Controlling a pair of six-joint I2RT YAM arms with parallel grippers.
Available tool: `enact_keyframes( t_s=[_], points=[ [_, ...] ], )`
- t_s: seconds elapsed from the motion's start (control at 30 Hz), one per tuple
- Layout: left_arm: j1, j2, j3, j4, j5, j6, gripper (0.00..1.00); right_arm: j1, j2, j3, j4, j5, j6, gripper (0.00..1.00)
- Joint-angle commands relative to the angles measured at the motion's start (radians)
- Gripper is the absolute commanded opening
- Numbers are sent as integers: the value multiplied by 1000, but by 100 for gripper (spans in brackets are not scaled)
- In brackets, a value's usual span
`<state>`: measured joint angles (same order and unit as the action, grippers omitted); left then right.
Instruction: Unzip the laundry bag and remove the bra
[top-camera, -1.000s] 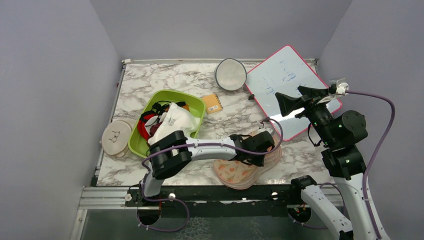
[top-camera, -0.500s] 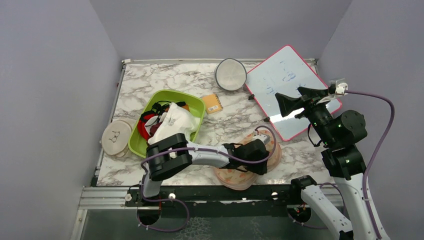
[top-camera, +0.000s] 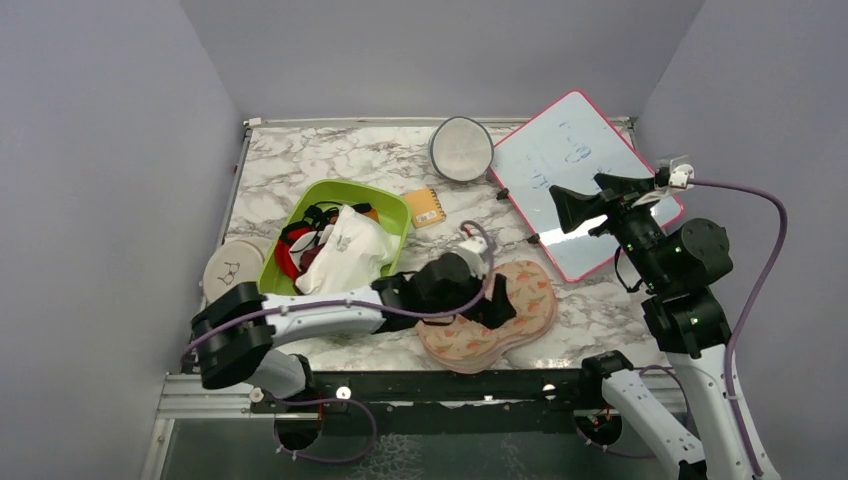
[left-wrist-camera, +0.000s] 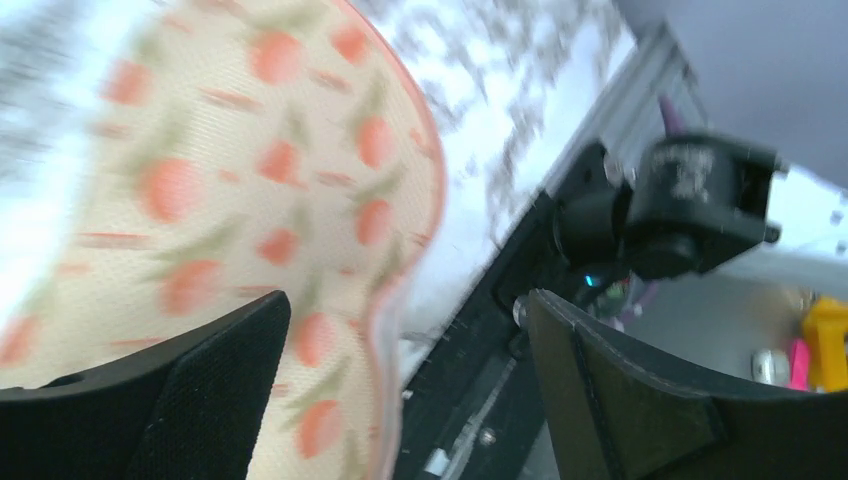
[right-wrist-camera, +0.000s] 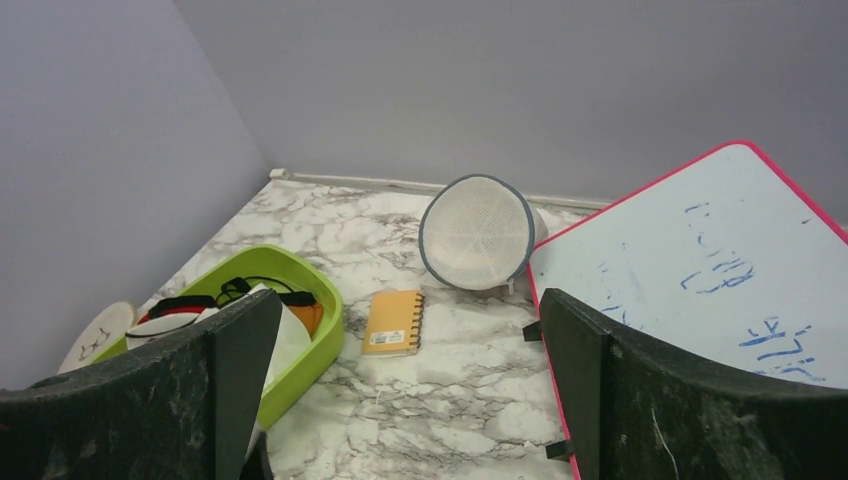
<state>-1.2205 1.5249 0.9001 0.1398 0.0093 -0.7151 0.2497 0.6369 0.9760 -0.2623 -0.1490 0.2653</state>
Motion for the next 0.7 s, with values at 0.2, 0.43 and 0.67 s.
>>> enact_keyframes(
  t_s=[0.2,0.43,0.67],
  points=[
    [519,-578,-148,-203,-66,157,97,8,16,12,-31,-18,1,100],
    [826,-684,85,-447,-160,418,99,8,33,18,-31,-54,6,100],
    [876,-669,346,-492,-294,572,99,8,85,89,-102,2,-25,100]
  ],
)
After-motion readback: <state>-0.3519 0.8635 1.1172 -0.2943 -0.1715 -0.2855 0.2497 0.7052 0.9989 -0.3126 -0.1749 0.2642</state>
